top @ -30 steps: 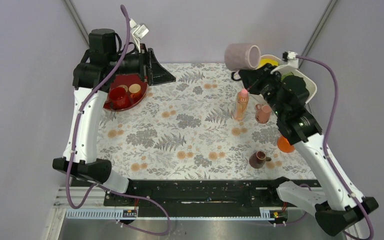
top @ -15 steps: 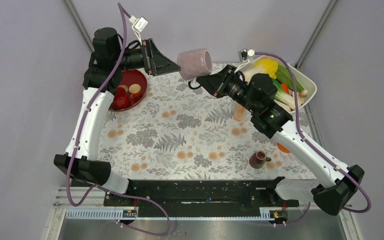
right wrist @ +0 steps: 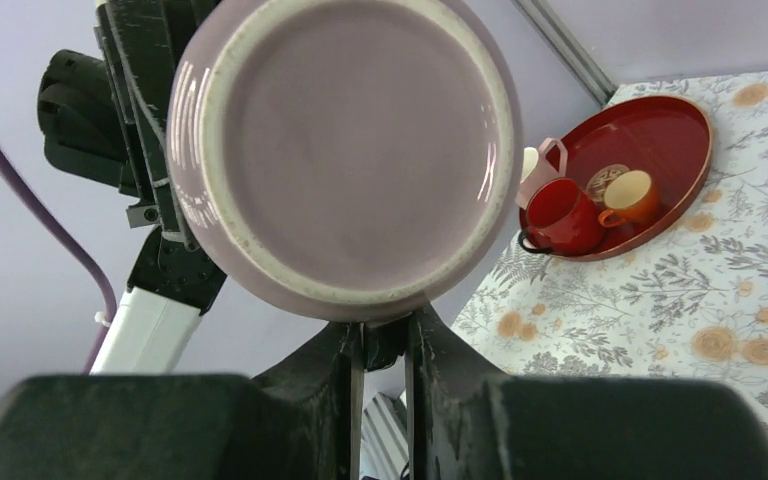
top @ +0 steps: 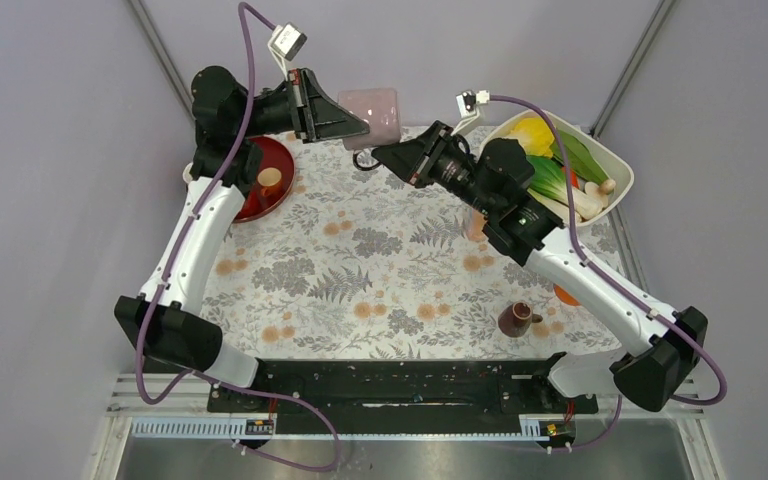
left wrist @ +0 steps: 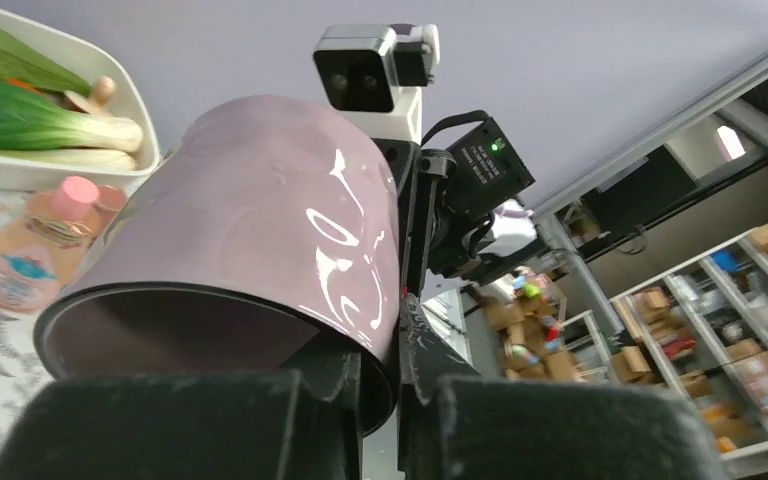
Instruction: Turn the mug right side up
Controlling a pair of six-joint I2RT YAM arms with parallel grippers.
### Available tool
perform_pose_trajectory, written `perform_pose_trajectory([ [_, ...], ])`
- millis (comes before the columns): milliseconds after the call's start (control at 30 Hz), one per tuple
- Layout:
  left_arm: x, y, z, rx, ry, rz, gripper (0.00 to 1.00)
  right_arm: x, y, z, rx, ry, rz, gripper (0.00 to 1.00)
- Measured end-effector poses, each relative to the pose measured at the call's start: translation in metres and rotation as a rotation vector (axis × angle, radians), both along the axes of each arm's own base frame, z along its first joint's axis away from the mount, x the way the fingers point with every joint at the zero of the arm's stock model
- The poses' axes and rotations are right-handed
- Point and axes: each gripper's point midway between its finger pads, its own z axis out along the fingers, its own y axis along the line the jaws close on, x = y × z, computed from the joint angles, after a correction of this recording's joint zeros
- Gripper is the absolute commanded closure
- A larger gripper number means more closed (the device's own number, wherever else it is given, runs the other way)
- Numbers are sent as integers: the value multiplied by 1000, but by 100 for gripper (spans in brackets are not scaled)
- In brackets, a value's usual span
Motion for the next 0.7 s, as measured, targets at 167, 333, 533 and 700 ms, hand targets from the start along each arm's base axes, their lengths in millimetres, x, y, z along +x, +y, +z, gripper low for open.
perform_pose_trajectory([
  [167, -1, 0, -1, 14, -35, -1, 100, 3, 4, -7, 2, 43, 9, 46],
  [333, 27, 4, -19, 145, -46, 182, 100, 11, 5, -24, -62, 65, -29, 1],
  [533, 80, 45, -62, 447, -136, 487, 100, 26, -8, -71, -224, 160, -136, 1],
  [700, 123, 99, -106, 752, -204, 648, 100, 28, -16, -112, -341, 235, -173, 1],
])
